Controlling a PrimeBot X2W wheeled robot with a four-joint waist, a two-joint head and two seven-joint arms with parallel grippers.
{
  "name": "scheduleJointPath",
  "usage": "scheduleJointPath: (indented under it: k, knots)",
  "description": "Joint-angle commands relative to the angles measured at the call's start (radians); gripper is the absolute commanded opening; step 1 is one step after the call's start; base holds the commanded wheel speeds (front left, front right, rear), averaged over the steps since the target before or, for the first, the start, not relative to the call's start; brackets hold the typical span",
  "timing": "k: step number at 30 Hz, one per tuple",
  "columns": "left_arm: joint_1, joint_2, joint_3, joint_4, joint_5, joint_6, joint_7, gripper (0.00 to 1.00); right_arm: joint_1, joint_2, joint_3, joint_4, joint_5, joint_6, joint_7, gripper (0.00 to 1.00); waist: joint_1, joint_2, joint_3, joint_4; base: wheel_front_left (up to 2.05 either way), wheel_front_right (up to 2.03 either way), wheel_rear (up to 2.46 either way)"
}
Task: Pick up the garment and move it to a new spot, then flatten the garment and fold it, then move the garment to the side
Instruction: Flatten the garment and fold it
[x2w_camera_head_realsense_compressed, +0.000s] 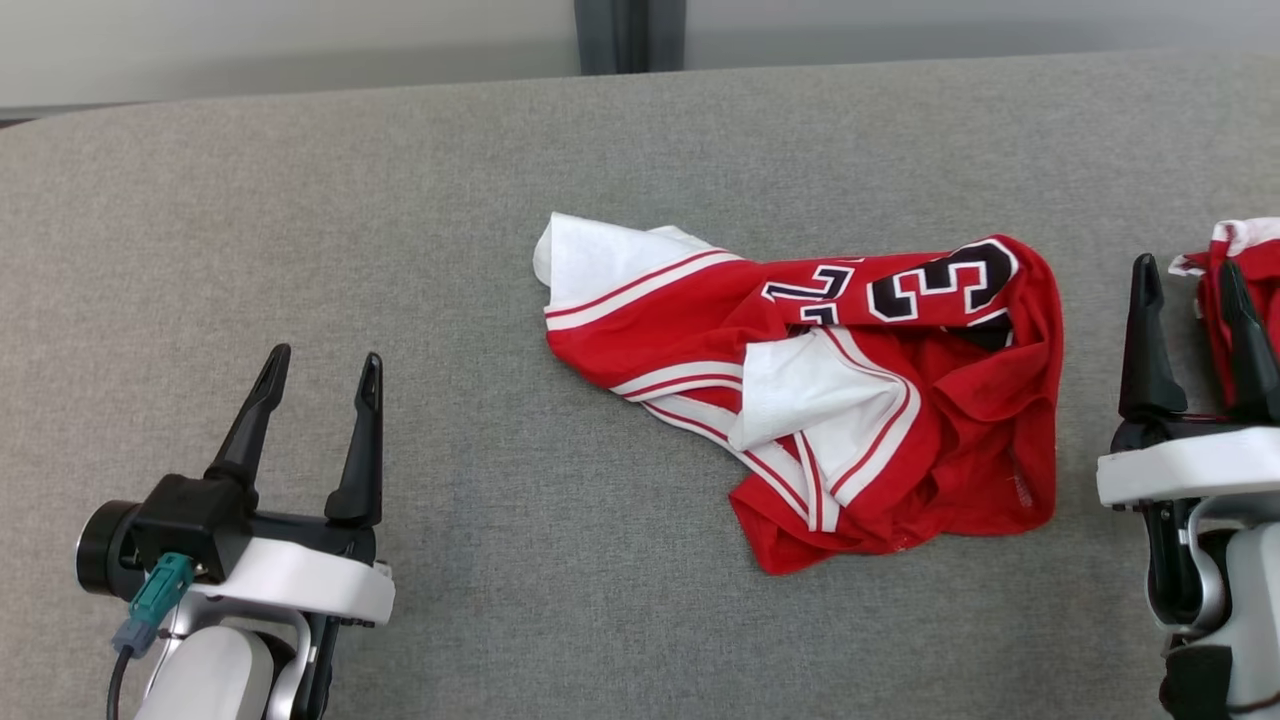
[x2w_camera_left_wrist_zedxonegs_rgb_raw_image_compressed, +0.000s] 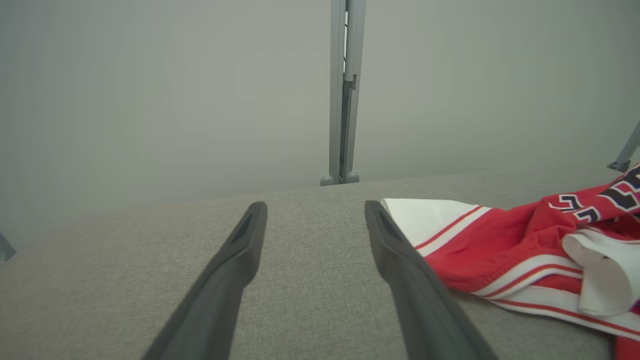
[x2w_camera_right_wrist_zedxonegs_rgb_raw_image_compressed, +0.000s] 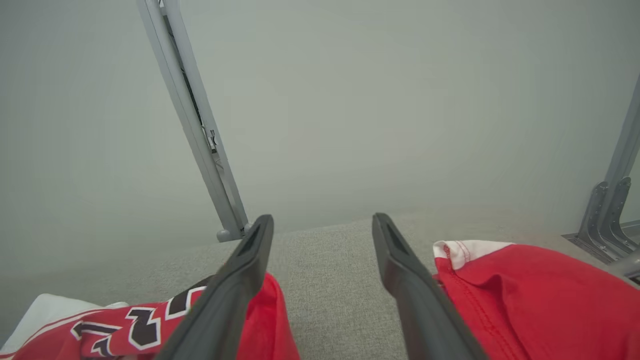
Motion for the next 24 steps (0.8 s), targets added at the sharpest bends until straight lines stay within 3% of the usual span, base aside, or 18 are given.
scheduleJointPath:
  k: [1,9,18,24]
  knots:
    - [0.015,0.008,0.005,-0.002,-0.002,0.009,0.003,1.0,0.037,0.007,0.007,-0.065,-0.019,0.0,-0.008,1.0,0.0,0.0,-0.02,-0.012,0.0,0.0,0.0]
    - [0.051,0.02,-0.002,-0.021,-0.002,0.022,0.017,1.0,0.217,0.031,0.072,-0.315,-0.095,0.0,0.06,1.0,0.0,0.0,-0.08,-0.023,0.0,0.0,0.0]
    - [0.101,0.025,-0.004,-0.037,-0.009,0.04,0.032,1.0,0.385,0.04,0.119,-0.453,-0.124,0.0,0.148,1.0,0.0,0.0,-0.128,-0.031,0.0,0.0,0.0]
    - [0.139,0.027,-0.006,-0.057,-0.016,0.057,0.046,1.0,0.439,0.041,0.121,-0.482,-0.111,0.0,0.171,1.0,0.0,0.0,-0.152,-0.034,0.0,0.0,0.0]
